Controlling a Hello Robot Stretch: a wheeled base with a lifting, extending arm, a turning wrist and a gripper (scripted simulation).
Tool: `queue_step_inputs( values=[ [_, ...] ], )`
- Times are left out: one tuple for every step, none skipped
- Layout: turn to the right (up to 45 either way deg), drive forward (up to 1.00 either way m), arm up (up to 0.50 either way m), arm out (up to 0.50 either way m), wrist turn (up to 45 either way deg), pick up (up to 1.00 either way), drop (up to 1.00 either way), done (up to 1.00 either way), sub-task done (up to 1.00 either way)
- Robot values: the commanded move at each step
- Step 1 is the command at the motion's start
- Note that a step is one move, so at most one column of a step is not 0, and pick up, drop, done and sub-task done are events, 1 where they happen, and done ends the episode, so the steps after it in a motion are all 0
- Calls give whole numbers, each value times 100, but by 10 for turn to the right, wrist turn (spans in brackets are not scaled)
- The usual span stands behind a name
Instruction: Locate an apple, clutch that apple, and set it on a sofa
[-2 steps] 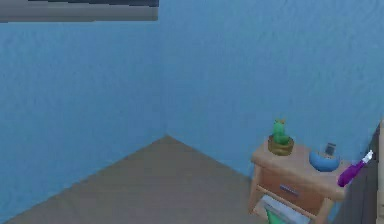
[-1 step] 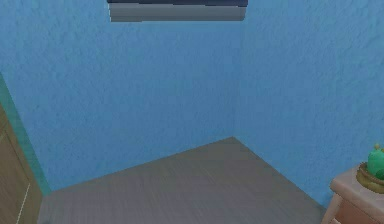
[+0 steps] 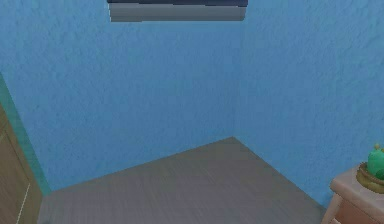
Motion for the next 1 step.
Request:
queue_step_inputs(
  values=[
    [0, 0, 38, 0, 0, 0, 0, 0, 0]
  ],
)
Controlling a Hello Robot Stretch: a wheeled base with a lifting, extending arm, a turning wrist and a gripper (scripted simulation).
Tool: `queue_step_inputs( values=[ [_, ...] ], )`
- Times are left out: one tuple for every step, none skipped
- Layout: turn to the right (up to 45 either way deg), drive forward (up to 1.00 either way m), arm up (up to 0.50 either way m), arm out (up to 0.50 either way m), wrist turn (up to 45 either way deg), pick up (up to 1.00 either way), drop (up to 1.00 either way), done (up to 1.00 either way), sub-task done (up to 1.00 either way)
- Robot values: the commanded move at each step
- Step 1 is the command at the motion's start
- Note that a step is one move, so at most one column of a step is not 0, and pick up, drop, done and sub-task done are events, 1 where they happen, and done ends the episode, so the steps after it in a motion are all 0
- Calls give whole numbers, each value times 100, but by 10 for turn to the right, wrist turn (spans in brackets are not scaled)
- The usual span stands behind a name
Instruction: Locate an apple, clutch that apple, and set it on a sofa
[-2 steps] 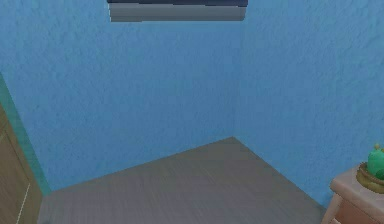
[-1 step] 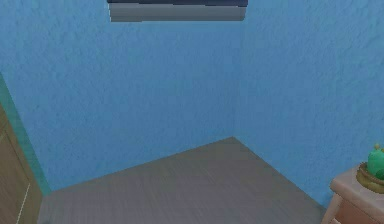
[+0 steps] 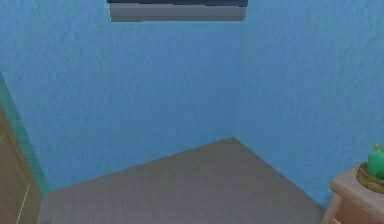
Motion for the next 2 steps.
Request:
queue_step_inputs(
  values=[
    [0, 0, 0, 30, 0, 0, 0, 0, 0],
    [0, 0, 0, 0, 450, 0, 0, 0, 0]
  ],
)
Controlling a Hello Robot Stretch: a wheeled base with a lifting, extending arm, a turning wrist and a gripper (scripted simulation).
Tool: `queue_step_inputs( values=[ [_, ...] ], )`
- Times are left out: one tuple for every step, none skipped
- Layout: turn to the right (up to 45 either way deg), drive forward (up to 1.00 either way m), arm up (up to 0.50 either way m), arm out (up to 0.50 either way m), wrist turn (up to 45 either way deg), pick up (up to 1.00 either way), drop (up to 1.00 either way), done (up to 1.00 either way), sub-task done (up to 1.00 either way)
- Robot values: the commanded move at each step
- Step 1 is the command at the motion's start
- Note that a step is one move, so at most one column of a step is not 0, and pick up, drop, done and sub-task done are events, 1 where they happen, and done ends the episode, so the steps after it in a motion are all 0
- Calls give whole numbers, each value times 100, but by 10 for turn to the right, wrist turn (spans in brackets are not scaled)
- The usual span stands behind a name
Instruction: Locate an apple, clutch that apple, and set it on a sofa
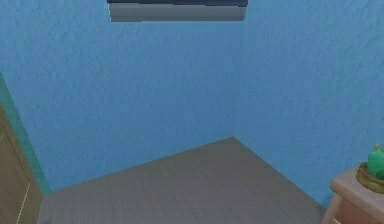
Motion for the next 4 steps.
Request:
queue_step_inputs(
  values=[
    [0, 0, 0, 0, 450, 0, 0, 0, 0],
    [0, 0, 0, 0, 450, 0, 0, 0, 0],
    [0, 0, 0, 0, 240, 0, 0, 0, 0],
    [0, 0, -10, 0, 0, 0, 0, 0, 0]
  ],
)
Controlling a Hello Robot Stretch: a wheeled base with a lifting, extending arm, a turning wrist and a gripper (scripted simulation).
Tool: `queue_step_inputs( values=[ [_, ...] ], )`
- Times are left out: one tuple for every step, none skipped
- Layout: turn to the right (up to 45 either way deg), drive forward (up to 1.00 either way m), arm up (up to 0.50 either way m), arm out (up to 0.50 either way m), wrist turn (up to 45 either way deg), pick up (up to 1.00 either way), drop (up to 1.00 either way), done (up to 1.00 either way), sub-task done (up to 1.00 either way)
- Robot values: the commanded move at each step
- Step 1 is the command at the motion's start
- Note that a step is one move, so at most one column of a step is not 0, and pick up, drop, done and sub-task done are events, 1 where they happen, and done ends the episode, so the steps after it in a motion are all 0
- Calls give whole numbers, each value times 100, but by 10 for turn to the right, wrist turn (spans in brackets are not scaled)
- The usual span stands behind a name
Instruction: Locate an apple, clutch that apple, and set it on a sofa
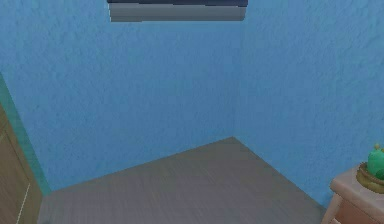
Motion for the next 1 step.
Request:
queue_step_inputs(
  values=[
    [0, 0, 0, 0, 0, 100, 0, 0, 0]
  ],
)
